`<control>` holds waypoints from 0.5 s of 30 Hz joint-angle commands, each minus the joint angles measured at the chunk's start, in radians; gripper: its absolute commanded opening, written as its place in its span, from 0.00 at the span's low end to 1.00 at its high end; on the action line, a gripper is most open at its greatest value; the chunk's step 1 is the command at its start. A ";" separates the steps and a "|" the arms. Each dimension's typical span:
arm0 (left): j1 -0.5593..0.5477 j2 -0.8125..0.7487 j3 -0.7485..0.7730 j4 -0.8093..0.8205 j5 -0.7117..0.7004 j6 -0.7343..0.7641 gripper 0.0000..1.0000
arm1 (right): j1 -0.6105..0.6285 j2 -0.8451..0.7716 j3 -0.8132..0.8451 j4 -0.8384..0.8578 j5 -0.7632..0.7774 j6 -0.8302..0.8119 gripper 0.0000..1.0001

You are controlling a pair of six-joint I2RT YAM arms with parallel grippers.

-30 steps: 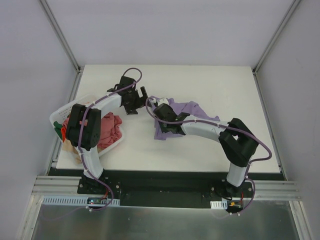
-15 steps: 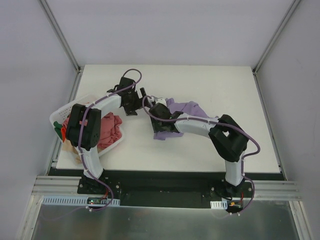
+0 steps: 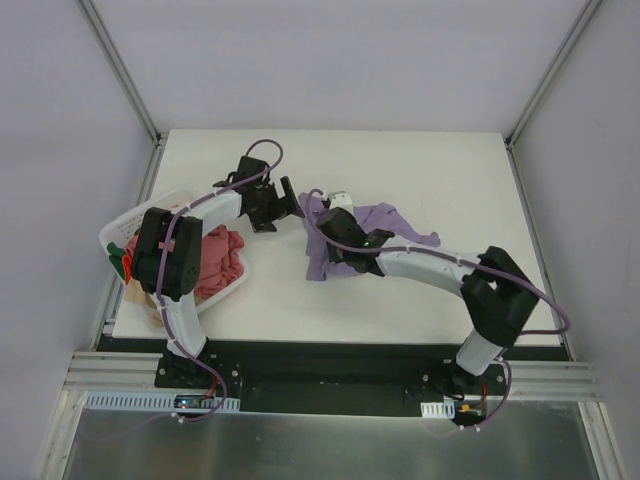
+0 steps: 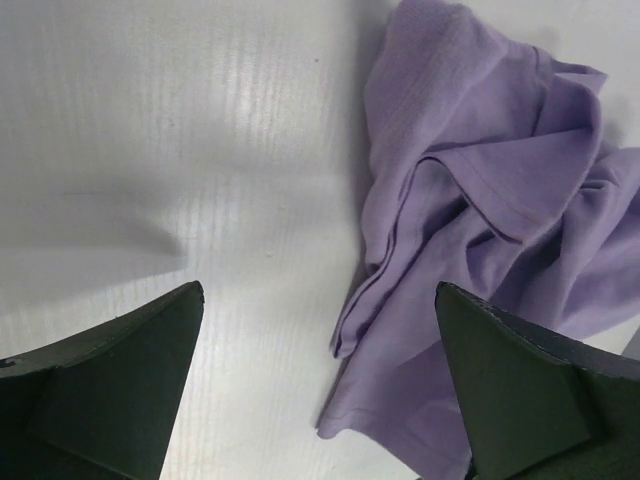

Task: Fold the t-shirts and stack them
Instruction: Flatten out the tshirt

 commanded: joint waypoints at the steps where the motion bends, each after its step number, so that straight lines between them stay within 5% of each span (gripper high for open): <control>1: 0.006 -0.016 -0.009 0.066 0.088 -0.014 0.99 | 0.003 -0.208 -0.094 0.076 0.026 -0.065 0.00; 15: -0.014 0.120 0.123 0.089 0.133 -0.040 0.94 | -0.083 -0.522 -0.399 -0.071 0.102 -0.050 0.00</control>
